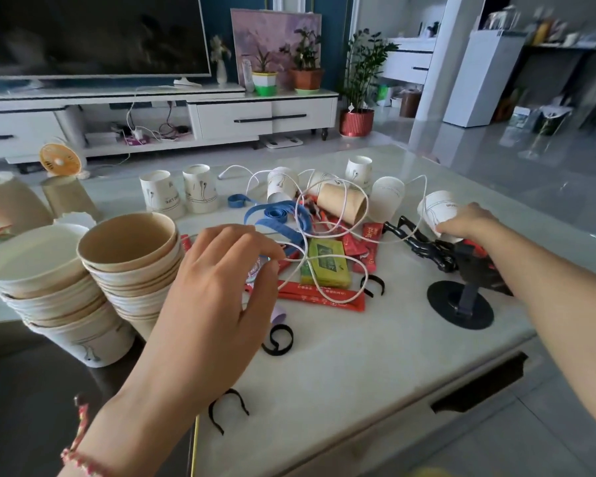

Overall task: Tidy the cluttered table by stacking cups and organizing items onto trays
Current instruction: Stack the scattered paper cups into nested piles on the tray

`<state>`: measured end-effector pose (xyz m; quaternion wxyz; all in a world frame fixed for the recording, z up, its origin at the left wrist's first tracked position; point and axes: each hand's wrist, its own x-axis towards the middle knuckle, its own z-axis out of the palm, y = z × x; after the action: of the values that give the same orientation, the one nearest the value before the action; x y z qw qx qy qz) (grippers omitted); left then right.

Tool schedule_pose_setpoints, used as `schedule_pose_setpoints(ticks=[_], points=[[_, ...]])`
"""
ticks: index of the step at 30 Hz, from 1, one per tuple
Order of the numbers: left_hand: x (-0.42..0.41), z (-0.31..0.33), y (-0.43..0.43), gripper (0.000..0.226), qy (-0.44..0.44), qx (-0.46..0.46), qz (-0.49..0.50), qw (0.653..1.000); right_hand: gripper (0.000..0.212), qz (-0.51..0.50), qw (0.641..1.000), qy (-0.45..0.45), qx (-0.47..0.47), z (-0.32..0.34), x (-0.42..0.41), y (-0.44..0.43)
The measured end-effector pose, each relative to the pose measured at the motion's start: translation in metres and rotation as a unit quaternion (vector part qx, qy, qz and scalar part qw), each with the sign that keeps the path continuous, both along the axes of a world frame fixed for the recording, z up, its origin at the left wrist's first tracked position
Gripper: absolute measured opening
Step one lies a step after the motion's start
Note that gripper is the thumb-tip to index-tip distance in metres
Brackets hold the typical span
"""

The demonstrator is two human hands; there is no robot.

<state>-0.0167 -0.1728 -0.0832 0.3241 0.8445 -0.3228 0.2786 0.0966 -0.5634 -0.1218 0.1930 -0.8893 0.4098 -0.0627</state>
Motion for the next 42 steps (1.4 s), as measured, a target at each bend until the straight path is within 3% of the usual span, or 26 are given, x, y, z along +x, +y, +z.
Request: schedule_pose_setpoints(ticks=[3,7,10,12,15,18,21,22,26,29,33,37,42], points=[[-0.005,0.004,0.004,0.025,-0.005,0.002,0.001,1.000,0.075,-0.033,0.998,-0.058,0.017,0.007,-0.004,-0.002],[-0.013,0.012,0.011,0.022,0.005,-0.027,-0.006,1.000,0.074,-0.052,0.988,-0.133,-0.061,0.039,-0.024,0.020],[-0.022,0.019,0.017,0.017,0.018,-0.058,-0.008,0.998,0.062,0.008,0.962,-0.236,-0.136,0.063,-0.051,0.056],[-0.027,0.023,0.022,0.018,0.029,-0.083,-0.005,0.996,0.056,0.100,0.939,-0.307,-0.117,0.075,-0.069,0.090],[-0.035,0.029,0.033,0.027,0.045,-0.149,0.012,0.988,0.053,0.283,0.876,-0.388,0.039,0.094,-0.101,0.159],[-0.042,0.043,0.053,0.043,0.056,-0.244,0.015,0.968,0.050,0.455,0.773,-0.403,0.181,0.114,-0.139,0.229],[-0.049,0.056,0.086,0.010,0.012,-0.289,0.037,0.957,0.051,0.559,0.703,-0.351,0.263,0.122,-0.157,0.287],[-0.051,0.059,0.095,0.012,-0.005,-0.291,0.054,0.955,0.051,0.572,0.696,-0.338,0.273,0.121,-0.158,0.302],[-0.053,0.059,0.146,0.017,-0.038,-0.286,0.147,0.946,0.049,0.590,0.677,-0.313,0.309,0.110,-0.148,0.354],[-0.043,0.044,0.180,0.013,-0.066,-0.294,0.242,0.922,0.043,0.565,0.692,-0.337,0.297,0.103,-0.137,0.366],[-0.031,0.003,0.218,0.017,0.006,-0.149,0.357,0.922,0.018,0.493,0.693,-0.373,0.371,0.096,-0.122,0.377],[-0.019,-0.028,0.217,0.014,0.071,-0.008,0.331,0.941,0.018,0.462,0.704,-0.373,0.390,0.092,-0.108,0.373],[-0.009,-0.043,0.207,0.013,0.082,0.048,0.274,0.957,0.020,0.450,0.718,-0.352,0.398,0.093,-0.094,0.360]])
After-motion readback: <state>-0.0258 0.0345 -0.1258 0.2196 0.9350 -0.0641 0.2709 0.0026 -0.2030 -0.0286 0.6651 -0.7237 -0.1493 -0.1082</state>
